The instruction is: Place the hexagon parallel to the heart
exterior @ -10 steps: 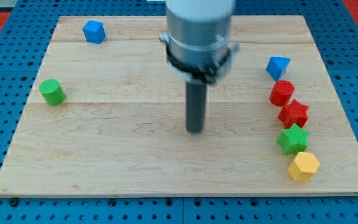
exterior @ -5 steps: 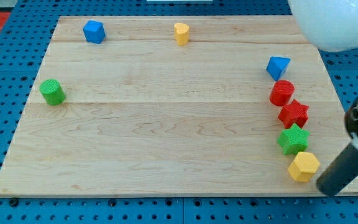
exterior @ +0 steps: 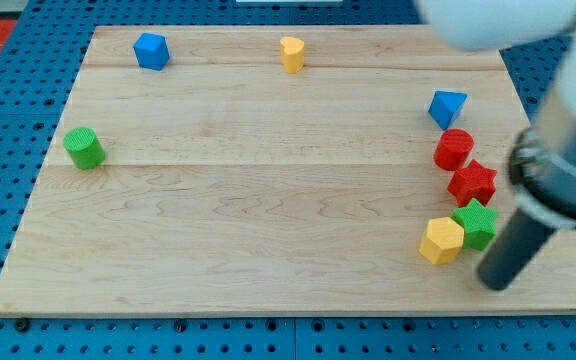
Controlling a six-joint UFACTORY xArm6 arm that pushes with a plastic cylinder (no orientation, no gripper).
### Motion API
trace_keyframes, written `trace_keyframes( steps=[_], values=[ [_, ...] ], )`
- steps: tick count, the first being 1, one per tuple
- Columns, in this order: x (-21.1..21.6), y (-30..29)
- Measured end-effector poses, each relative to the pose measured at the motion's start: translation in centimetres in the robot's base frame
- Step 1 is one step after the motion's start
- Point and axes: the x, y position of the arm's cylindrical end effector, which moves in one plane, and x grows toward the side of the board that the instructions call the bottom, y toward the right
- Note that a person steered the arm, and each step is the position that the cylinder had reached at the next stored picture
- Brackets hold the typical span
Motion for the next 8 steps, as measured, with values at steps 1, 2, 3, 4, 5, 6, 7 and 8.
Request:
trace_keyframes(
  steps=[1, 2, 3, 4, 5, 6, 7, 8],
  values=[
    [-3.5, -4.7],
    [-5.3, -11.7],
    [-1.1, -9.8],
    [-3.3, -15.5],
    [-9.9, -17.9],
    [-16.4, -21.6],
    [-16.7, -20.4],
    [-15.5, -20.8]
  ],
)
